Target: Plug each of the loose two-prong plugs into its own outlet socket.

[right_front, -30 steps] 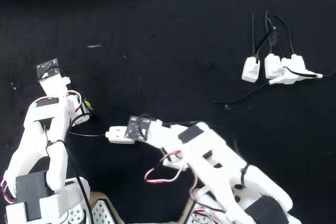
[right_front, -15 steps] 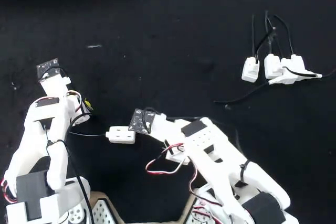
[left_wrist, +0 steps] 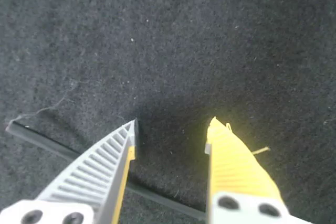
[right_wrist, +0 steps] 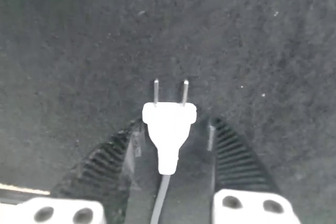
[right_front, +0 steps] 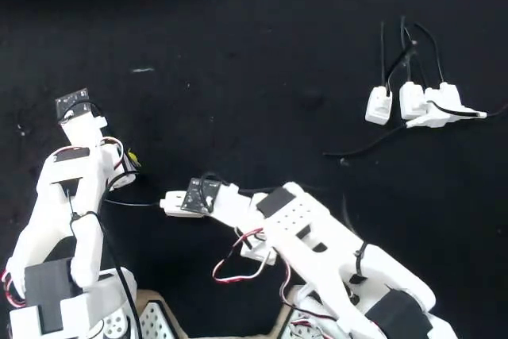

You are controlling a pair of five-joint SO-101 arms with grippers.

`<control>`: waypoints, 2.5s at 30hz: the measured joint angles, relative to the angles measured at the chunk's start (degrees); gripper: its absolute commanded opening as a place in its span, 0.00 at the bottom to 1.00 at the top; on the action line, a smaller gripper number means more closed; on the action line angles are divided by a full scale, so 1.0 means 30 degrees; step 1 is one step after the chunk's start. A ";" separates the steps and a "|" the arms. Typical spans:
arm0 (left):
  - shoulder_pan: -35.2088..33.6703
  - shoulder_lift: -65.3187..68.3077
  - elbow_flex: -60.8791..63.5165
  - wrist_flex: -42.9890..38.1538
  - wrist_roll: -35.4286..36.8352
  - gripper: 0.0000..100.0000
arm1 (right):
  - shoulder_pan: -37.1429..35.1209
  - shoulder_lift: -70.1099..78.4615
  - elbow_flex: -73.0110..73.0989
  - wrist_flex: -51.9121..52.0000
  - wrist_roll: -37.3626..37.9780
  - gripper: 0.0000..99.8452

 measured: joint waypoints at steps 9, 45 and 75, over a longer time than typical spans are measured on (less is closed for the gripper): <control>0.0000 0.0000 0.0000 0.0000 0.0000 0.22 | 0.0029 0.0000 0.0000 0.0117 0.0059 0.14; 0.0000 0.0000 0.0000 0.0000 0.0000 0.22 | -0.0234 -0.4571 0.3546 -0.1201 0.0352 0.16; 0.0000 0.0000 0.0000 0.0000 0.0000 0.22 | 0.1758 -0.3048 0.2637 -0.1553 0.0440 0.03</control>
